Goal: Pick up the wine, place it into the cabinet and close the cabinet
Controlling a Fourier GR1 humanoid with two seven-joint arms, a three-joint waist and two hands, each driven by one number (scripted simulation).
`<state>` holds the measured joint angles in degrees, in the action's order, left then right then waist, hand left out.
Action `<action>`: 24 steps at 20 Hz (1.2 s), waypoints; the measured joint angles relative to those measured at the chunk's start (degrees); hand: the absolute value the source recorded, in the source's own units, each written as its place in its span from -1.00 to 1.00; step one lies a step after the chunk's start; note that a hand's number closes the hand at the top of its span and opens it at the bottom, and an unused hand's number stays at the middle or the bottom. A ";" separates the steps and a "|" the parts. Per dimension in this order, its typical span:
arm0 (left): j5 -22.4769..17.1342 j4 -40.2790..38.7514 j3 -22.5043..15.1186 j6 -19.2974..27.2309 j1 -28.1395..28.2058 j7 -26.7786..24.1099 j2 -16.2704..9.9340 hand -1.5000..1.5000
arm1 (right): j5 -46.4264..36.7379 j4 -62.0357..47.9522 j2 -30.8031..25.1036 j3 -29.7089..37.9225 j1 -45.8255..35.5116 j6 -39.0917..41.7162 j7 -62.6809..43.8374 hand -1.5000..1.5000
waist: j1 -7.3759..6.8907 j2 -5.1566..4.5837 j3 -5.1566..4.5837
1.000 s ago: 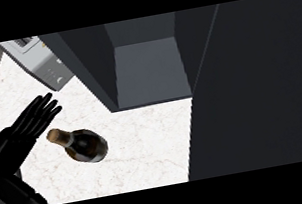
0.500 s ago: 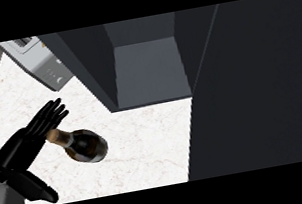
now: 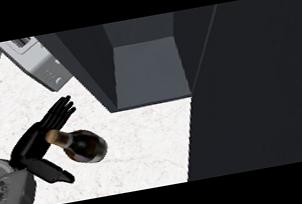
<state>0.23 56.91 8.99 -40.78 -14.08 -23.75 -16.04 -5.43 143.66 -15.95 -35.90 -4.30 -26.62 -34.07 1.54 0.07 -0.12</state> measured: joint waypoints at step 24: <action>5.40 -23.53 -7.69 4.17 -6.61 -12.91 0.86 -1.00 | 0.38 -0.29 -4.32 -0.46 -0.97 -2.97 1.96 -1.00 | 0.31 -0.03 -0.06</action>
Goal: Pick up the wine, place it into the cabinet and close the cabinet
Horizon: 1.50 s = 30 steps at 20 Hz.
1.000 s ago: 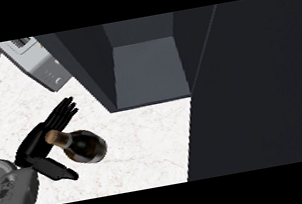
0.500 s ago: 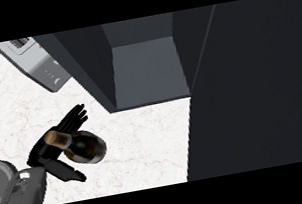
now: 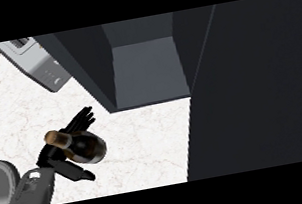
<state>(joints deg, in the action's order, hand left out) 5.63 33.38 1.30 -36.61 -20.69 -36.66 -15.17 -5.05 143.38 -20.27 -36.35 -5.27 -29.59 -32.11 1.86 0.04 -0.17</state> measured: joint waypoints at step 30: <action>-10.25 11.05 3.51 17.09 11.81 -8.52 8.29 1.00 | 0.51 0.24 -5.12 -1.61 3.68 -4.19 4.24 -1.00 | -1.61 0.57 0.25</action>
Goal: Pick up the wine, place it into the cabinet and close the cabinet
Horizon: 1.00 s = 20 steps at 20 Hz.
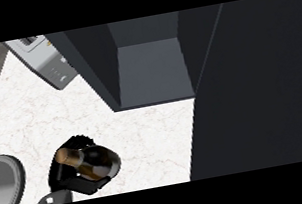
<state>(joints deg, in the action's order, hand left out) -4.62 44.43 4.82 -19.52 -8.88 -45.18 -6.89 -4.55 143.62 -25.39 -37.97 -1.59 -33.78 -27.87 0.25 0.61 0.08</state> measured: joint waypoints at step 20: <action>-4.07 38.65 -17.04 11.91 13.64 21.55 6.69 1.00 | -0.08 0.43 -3.58 -0.34 2.58 -1.37 3.66 -1.00 | 0.40 -0.22 -0.10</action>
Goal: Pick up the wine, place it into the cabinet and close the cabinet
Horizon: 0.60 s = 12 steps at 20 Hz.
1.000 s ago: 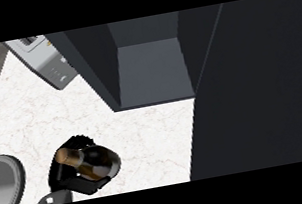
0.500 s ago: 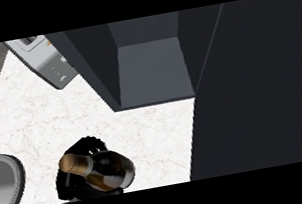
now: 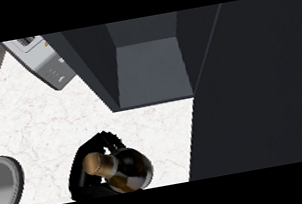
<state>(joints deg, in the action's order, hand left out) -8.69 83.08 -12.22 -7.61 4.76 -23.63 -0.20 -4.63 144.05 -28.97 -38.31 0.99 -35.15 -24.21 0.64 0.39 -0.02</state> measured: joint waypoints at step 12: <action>1.50 -0.92 -5.01 18.02 -10.20 4.64 0.17 1.00 | 0.56 0.11 -1.94 1.59 1.56 0.61 1.79 -1.00 | 0.60 -0.16 0.00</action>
<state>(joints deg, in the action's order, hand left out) -7.19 82.16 -17.23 10.41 -5.44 -18.99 -0.03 -4.07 144.16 -30.91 -36.72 2.55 -34.54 -22.42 1.24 0.23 -0.02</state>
